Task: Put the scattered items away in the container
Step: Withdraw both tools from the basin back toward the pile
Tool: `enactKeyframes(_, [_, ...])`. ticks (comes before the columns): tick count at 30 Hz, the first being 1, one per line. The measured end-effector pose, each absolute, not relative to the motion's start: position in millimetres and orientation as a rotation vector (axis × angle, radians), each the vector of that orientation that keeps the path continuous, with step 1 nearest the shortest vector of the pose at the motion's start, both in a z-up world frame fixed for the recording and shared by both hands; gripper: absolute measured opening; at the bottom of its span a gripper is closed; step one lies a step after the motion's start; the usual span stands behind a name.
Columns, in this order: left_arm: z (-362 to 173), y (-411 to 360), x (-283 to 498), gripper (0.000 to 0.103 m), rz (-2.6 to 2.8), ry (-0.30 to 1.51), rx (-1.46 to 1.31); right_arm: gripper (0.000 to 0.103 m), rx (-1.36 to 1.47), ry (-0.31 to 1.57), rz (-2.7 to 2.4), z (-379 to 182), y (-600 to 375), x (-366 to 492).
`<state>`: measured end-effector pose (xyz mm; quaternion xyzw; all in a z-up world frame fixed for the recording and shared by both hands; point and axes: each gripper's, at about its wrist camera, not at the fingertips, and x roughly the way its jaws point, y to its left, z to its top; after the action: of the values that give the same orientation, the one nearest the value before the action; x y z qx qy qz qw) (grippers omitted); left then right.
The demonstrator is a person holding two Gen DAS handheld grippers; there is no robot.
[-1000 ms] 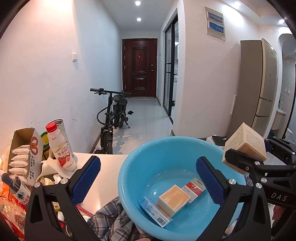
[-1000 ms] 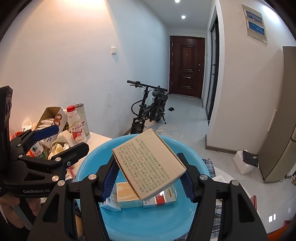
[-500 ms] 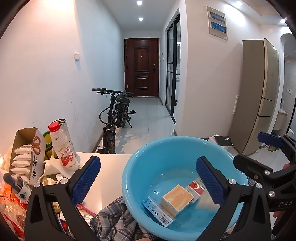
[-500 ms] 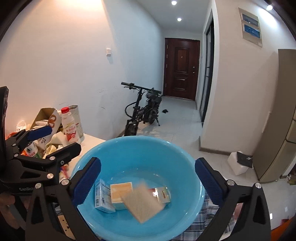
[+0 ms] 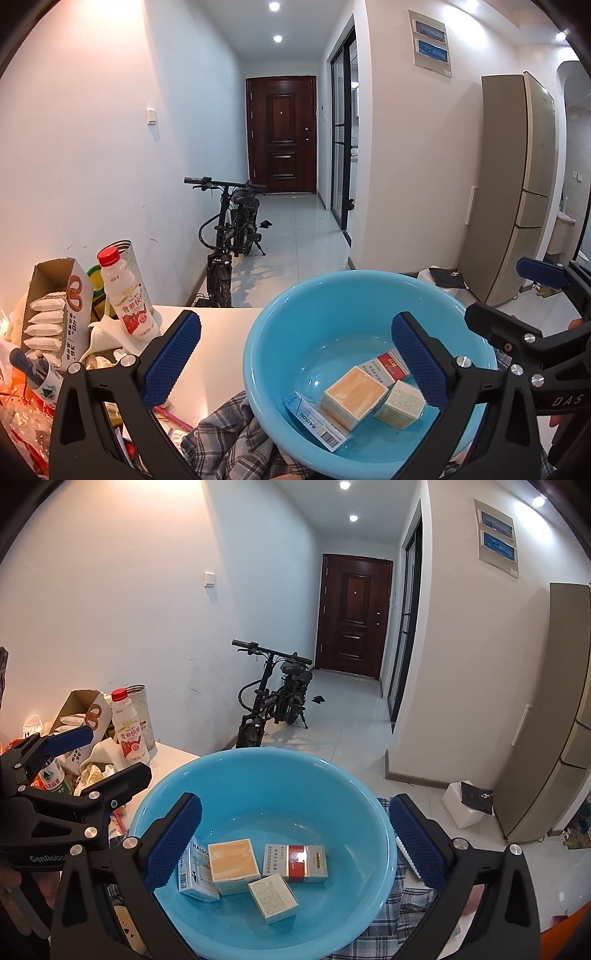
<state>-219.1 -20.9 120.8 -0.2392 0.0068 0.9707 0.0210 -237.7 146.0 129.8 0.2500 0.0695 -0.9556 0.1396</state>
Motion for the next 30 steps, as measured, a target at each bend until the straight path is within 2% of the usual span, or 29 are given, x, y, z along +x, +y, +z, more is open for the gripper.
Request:
enactKeyframes(14, [126.7,-16.9,-205.7,0.103,3.024,0.046,-0.732,0.103,0.705,0.175,-2.776,140.4,148.9,-234.4])
enactKeyframes(22, [118.8,-13.4,-170.5,0.103,3.018,0.205,-0.802,0.103,0.652,0.168,-2.766,153.2,144.6,-221.5])
enactKeyframes(25, [105.5,-19.8,-146.9,0.103,3.007,0.245,-0.853,0.103,0.627,0.168,-2.757,158.8,142.4,-215.4])
enactKeyframes(30, [58.7,-30.6,-110.8,0.103,2.864,0.181,-0.989,0.103,0.593,0.159,-2.759,166.8,146.0,-205.7])
